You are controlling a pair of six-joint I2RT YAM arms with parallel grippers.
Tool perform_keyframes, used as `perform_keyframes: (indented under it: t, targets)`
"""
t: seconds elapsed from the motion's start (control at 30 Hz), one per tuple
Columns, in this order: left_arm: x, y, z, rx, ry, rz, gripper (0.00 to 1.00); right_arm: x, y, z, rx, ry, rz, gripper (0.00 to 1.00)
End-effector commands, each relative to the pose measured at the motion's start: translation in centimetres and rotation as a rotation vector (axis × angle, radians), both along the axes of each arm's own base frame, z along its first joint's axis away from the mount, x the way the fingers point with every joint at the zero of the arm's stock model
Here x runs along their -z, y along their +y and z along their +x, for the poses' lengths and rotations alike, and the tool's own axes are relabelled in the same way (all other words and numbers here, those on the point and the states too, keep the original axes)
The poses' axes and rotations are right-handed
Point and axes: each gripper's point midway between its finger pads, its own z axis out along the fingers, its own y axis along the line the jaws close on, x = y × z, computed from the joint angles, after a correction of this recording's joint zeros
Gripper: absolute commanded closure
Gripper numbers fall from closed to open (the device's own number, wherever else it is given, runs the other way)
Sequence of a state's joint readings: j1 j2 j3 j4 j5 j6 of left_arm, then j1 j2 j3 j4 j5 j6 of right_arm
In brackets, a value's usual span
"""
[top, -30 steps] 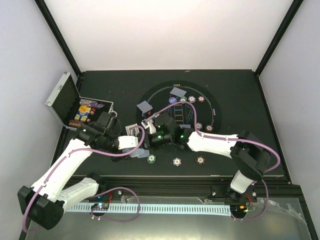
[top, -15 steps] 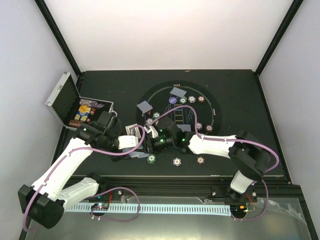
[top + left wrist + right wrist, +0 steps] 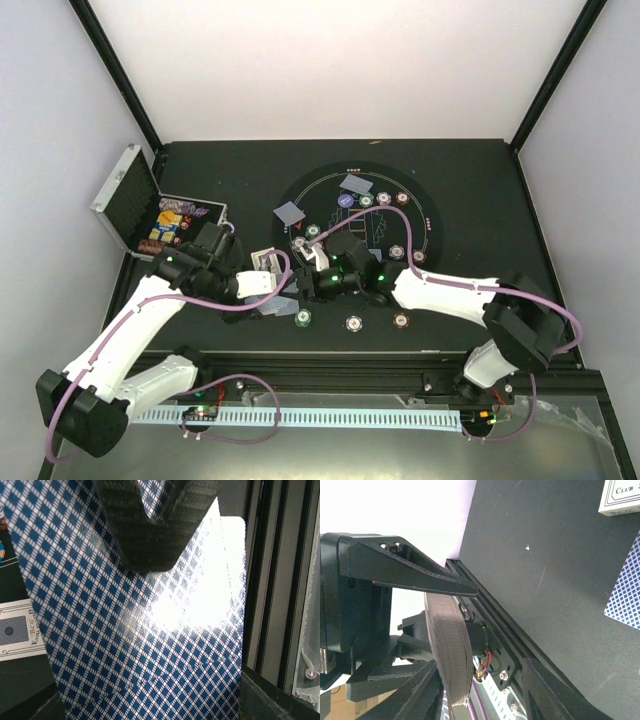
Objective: Distribute texas hold em gaming equipment
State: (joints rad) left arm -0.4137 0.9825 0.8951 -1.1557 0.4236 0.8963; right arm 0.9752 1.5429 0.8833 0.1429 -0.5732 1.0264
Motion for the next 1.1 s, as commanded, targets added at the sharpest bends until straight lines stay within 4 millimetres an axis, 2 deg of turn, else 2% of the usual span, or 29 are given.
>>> perform_keyframes:
  t: [0.0, 0.3, 0.47, 0.63, 0.77, 0.87, 1.0, 1.07]
  targets:
    - [-1.7, -0.7, 0.1, 0.008, -0.015, -0.046, 0.98, 0.5, -1.1, 0.6, 0.039, -0.021, -0.049, 0.59]
    - [-1.5, -0.6, 0.1, 0.006, -0.017, -0.038, 0.99, -1.1, -1.6, 0.8, 0.055, -0.054, -0.037, 0.86]
    - [-1.5, -0.6, 0.2, 0.005, -0.018, -0.038, 0.98, -1.3, -3.0, 1.5, 0.080, -0.072, -0.056, 0.95]
    - [-1.3, -0.5, 0.1, 0.004, -0.013, -0.034, 0.98, -1.9, -4.7, 3.0, 0.105, -0.093, -0.072, 0.98]
    - [-1.3, -0.4, 0.1, 0.003, -0.016, -0.030, 0.99, -2.6, -6.6, 5.6, 0.144, -0.107, -0.070, 0.98]
    - [-1.2, -0.4, 0.0, 0.003, -0.013, -0.030, 0.98, -2.7, -7.2, 8.5, 0.162, -0.107, -0.070, 0.98]
    - [-1.2, -0.5, 0.0, -0.001, -0.003, -0.034, 0.98, -1.4, -6.6, 13.1, 0.180, -0.107, -0.118, 0.98]
    - [-1.3, -0.5, -0.1, -0.002, -0.003, -0.035, 0.98, -0.8, -5.3, 15.9, 0.176, -0.105, -0.128, 0.98]
